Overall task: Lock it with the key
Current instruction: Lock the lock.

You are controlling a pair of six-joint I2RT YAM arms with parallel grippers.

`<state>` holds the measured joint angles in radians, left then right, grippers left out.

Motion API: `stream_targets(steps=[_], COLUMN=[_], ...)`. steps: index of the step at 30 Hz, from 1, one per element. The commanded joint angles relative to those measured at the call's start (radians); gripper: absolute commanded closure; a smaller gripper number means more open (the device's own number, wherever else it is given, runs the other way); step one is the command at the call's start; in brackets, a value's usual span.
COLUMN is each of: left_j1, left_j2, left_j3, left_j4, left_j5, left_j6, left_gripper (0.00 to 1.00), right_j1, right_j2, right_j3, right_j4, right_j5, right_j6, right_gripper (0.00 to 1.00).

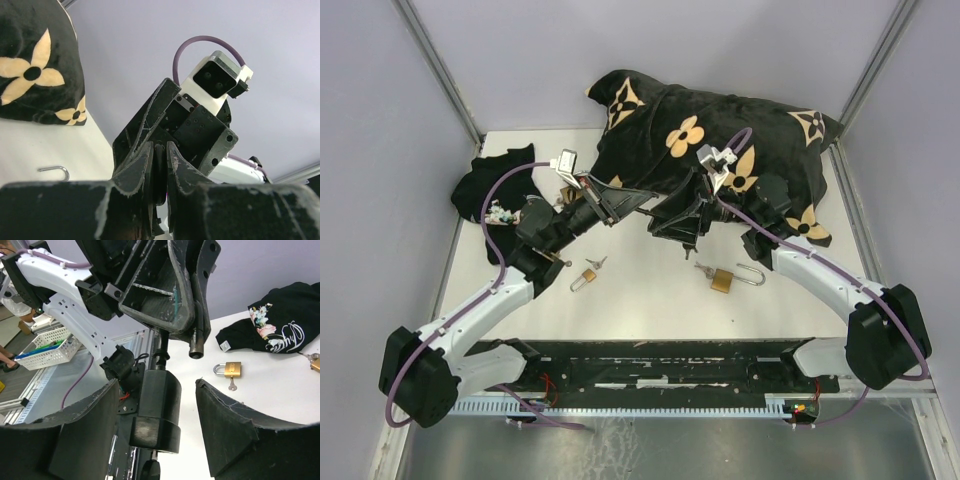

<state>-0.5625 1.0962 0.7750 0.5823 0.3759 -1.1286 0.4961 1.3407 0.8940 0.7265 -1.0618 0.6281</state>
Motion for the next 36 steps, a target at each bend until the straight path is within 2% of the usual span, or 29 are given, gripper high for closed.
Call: stream_targets(steps=[1, 11, 21, 24, 25, 27, 29, 31, 34, 36], left_j1=[0.001, 0.002, 0.003, 0.002, 0.002, 0.003, 0.002, 0.002, 0.002, 0.003], left_j2=[-0.045, -0.053, -0.057, -0.062, -0.064, -0.066, -0.068, -0.075, -0.099, -0.122], left_j3=[0.0, -0.019, -0.026, -0.032, -0.034, -0.034, -0.033, -0.031, -0.042, -0.053], left_j4=[0.188, 0.22, 0.215, 0.212, 0.211, 0.208, 0.198, 0.173, 0.134, 0.107], left_j5=[-0.063, -0.111, -0.119, -0.129, -0.13, -0.134, -0.137, -0.148, -0.17, -0.186], left_j6=[-0.112, -0.162, -0.169, -0.169, -0.168, -0.167, -0.165, -0.158, -0.129, -0.095], left_gripper=[0.97, 0.97, 0.97, 0.97, 0.97, 0.97, 0.95, 0.84, 0.53, 0.37], right_j1=[-0.001, 0.007, 0.007, 0.006, 0.006, 0.007, 0.007, 0.004, -0.007, -0.02], right_j2=[-0.025, -0.029, -0.033, -0.032, -0.032, -0.031, -0.031, -0.031, -0.03, -0.032], right_j3=[-0.01, -0.026, -0.012, -0.009, -0.007, -0.003, 0.001, 0.004, 0.015, 0.025], right_j4=[0.124, 0.034, 0.097, 0.131, 0.137, 0.143, 0.143, 0.143, 0.137, 0.125], right_j5=[0.02, 0.042, 0.039, 0.035, 0.032, 0.019, 0.012, 0.008, 0.001, -0.009], right_j6=[0.056, -0.033, 0.016, 0.045, 0.05, 0.059, 0.069, 0.092, 0.136, 0.153], right_gripper=[0.31, 0.32, 0.57, 0.6, 0.65, 0.83, 0.96, 0.98, 0.98, 0.98])
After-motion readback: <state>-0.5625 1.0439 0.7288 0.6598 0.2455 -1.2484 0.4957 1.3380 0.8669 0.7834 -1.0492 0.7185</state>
